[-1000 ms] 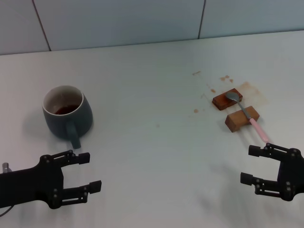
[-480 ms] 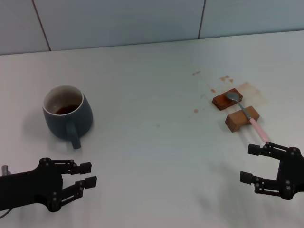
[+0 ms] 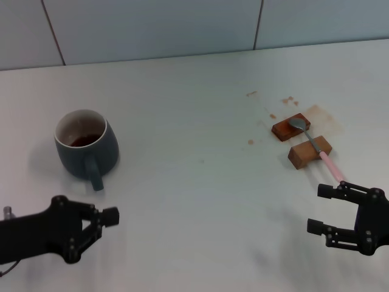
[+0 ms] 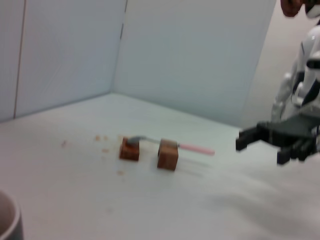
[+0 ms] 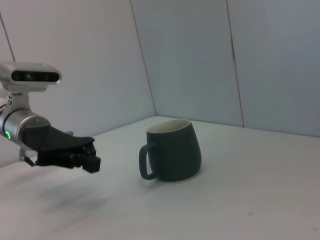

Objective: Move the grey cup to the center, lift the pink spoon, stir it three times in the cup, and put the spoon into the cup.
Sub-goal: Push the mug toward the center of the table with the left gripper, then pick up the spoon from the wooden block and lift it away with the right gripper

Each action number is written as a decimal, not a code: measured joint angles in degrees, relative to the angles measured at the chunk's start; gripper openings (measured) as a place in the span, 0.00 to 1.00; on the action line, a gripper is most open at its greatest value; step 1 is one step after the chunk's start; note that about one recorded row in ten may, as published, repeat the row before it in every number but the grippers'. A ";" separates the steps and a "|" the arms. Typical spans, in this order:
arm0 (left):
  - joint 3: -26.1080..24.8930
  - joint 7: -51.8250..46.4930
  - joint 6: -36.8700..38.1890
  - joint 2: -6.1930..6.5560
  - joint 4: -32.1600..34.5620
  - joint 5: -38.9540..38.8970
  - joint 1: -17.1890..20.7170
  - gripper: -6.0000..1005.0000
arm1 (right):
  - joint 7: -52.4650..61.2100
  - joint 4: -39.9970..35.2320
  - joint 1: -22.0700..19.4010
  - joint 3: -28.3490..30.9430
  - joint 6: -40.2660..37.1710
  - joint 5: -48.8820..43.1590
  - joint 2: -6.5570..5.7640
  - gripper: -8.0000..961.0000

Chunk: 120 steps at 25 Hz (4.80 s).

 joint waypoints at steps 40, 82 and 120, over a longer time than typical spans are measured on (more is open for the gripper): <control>-19.80 74.66 -34.46 -3.17 -20.68 -29.27 -2.86 0.00 | 0.88 0.01 0.69 2.40 0.15 0.53 0.29 0.80; -3.04 17.62 -10.17 -1.17 -4.68 -17.38 -0.38 0.00 | 0.57 0.00 0.87 4.55 -1.56 1.42 0.56 0.79; 2.37 11.59 1.33 1.32 2.55 -15.82 9.11 0.62 | 18.54 17.22 -1.98 27.15 -18.41 1.41 1.51 0.79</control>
